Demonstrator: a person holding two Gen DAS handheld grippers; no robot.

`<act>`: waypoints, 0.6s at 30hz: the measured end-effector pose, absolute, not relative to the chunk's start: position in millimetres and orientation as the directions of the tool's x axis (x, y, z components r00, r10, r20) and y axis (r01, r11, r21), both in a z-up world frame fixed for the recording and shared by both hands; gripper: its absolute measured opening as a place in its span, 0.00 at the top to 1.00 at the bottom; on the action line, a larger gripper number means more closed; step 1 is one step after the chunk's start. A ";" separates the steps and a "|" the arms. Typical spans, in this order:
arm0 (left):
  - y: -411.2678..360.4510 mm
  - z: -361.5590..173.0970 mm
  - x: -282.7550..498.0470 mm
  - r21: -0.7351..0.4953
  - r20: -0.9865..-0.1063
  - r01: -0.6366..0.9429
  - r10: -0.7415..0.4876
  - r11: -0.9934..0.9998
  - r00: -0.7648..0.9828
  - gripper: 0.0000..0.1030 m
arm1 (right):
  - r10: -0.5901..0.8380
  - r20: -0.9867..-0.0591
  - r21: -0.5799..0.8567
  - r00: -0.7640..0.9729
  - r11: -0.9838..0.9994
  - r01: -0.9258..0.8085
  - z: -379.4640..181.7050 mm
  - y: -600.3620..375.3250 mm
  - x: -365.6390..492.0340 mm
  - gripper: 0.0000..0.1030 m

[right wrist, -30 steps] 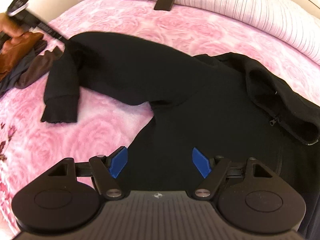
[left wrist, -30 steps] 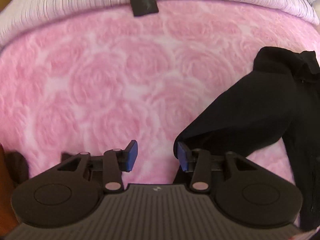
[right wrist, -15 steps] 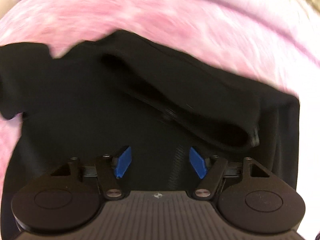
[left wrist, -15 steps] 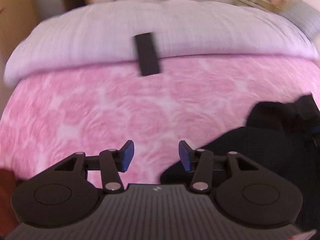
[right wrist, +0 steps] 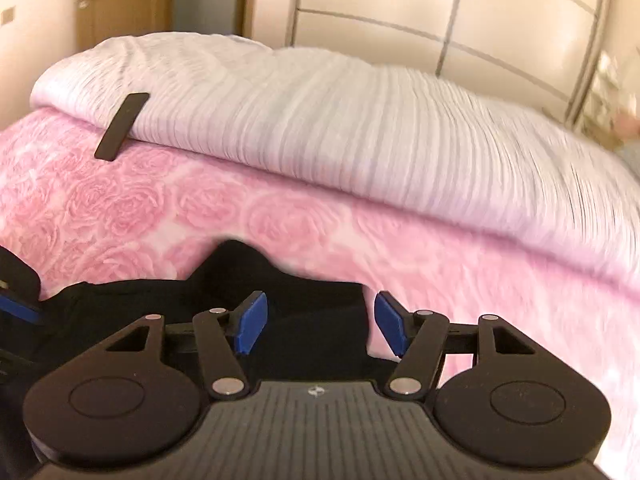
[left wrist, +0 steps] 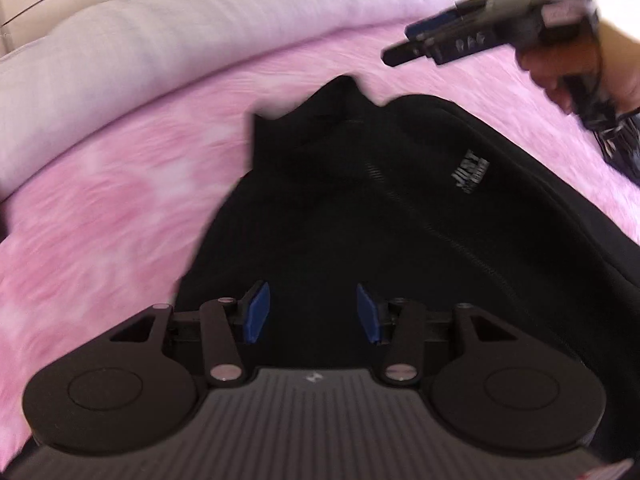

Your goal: Fold clothes

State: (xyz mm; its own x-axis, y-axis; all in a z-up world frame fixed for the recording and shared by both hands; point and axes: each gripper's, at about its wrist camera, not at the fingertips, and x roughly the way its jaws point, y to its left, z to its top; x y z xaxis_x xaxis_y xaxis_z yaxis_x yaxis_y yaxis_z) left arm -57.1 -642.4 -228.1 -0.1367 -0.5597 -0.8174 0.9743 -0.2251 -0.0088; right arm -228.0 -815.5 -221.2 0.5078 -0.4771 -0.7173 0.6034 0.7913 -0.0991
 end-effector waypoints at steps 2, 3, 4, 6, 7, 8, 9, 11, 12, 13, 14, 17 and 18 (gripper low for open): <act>-662.1 -237.1 -67.9 0.000 -0.825 0.966 -0.546 -0.257 -0.146 0.60 | -0.453 -0.749 -0.091 0.484 0.794 0.602 -226.7 -802.4 -238.1 0.37; -671.2 -240.9 -71.8 0.004 -0.826 0.964 -0.544 -0.266 -0.147 0.60 | -0.442 -0.767 -0.086 0.466 0.790 0.608 -234.3 -794.3 -244.5 0.37; -681.3 -245.1 -74.1 0.009 -0.828 0.963 -0.541 -0.269 -0.144 0.60 | -0.430 -0.786 -0.075 0.445 0.781 0.620 -242.7 -784.0 -253.3 0.37; -701.5 -255.0 -70.6 0.010 -0.831 0.965 -0.539 -0.260 -0.137 0.60 | -0.401 -0.823 -0.046 0.402 0.753 0.656 -255.5 -766.0 -283.3 0.36; -711.5 -260.0 -68.4 0.010 -0.832 0.967 -0.538 -0.255 -0.133 0.60 | -0.385 -0.841 -0.033 0.380 0.737 0.675 -261.6 -757.3 -299.2 0.35; -720.5 -265.8 -65.4 0.022 -0.837 0.971 -0.536 -0.238 -0.112 0.60 | -0.377 -0.854 -0.029 0.358 0.722 0.691 -264.4 -748.8 -316.6 0.35; -729.3 -271.9 -62.2 0.038 -0.842 0.975 -0.533 -0.218 -0.086 0.60 | -0.371 -0.866 -0.029 0.335 0.707 0.706 -265.8 -740.4 -334.7 0.34; -746.7 -284.0 -55.9 0.071 -0.851 0.982 -0.525 -0.178 -0.033 0.60 | -0.356 -0.888 -0.031 0.290 0.677 0.735 -268.7 -723.5 -370.8 0.31; -750.2 -284.8 -54.7 0.082 -0.851 0.984 -0.525 -0.160 -0.015 0.61 | -0.352 -0.896 -0.030 0.270 0.655 0.755 -269.0 -717.9 -388.8 0.29; -752.1 -284.1 -54.1 0.090 -0.850 0.986 -0.526 -0.143 0.002 0.62 | -0.349 -0.903 -0.028 0.251 0.630 0.776 -269.0 -713.6 -406.8 0.29; -754.0 -283.4 -53.5 0.099 -0.849 0.987 -0.528 -0.126 0.018 0.62 | -0.343 -0.909 -0.020 0.237 0.604 0.797 -269.6 -710.4 -422.5 0.29; -743.9 -267.5 -65.3 0.094 -0.837 0.987 -0.547 -0.131 0.007 0.62 | -0.315 -0.925 0.016 0.212 0.526 0.851 -272.2 -703.3 -466.4 0.29; -737.9 -264.5 -76.2 0.083 -0.837 0.986 -0.547 -0.148 -0.012 0.62 | -0.301 -0.929 0.039 0.216 0.502 0.864 -272.6 -702.2 -480.0 0.30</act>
State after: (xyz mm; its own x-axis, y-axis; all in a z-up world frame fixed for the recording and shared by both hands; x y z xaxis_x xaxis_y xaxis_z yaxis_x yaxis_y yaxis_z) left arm -76.2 -737.9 -264.5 -0.0122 -0.5471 -0.8370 0.9855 -0.1482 0.0825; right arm -480.0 -702.2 -272.6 0.2161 -0.3006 -0.9289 0.8641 0.5018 0.0387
